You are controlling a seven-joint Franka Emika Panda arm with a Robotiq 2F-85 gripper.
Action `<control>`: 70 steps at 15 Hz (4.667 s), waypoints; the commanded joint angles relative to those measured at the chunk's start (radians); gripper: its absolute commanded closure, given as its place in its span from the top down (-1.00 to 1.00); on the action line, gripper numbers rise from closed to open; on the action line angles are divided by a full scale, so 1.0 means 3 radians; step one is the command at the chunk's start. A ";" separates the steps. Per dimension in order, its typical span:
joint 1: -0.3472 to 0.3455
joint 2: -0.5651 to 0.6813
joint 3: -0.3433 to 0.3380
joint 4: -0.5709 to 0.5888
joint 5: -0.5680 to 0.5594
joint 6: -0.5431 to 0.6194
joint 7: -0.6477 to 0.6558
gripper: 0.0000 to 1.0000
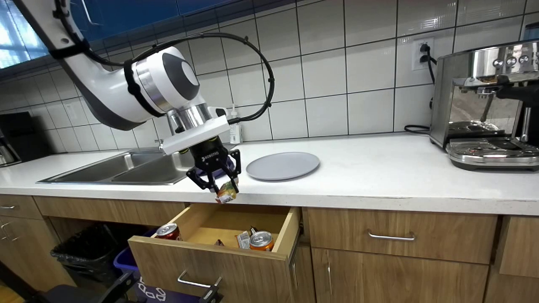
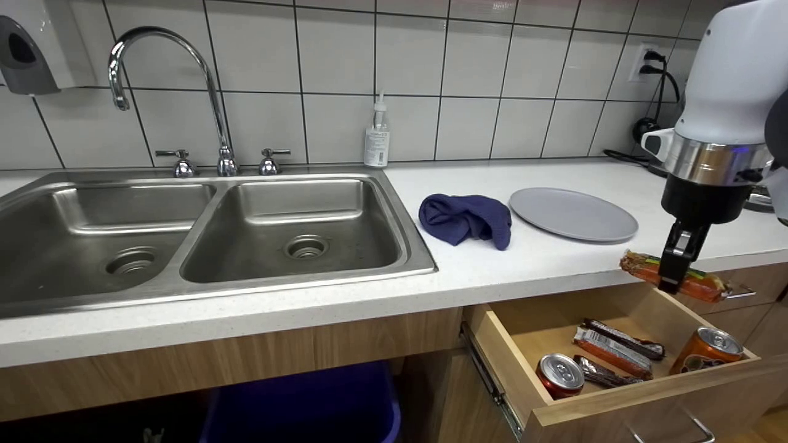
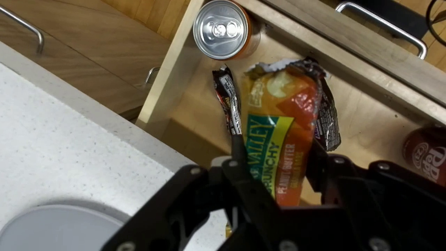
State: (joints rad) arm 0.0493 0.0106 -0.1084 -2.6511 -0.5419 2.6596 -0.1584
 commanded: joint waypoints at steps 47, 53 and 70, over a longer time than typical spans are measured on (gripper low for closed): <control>0.0015 0.0690 0.0239 0.0517 -0.0244 -0.0131 -0.0512 1.00; 0.0005 0.0582 0.0223 0.0515 -0.0113 -0.0299 -0.0217 1.00; -0.0057 0.0457 0.0255 0.0764 0.0489 -0.1546 -0.0030 1.00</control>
State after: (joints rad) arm 0.0476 0.1474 -0.0479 -2.4236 -0.3934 2.1986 -0.1690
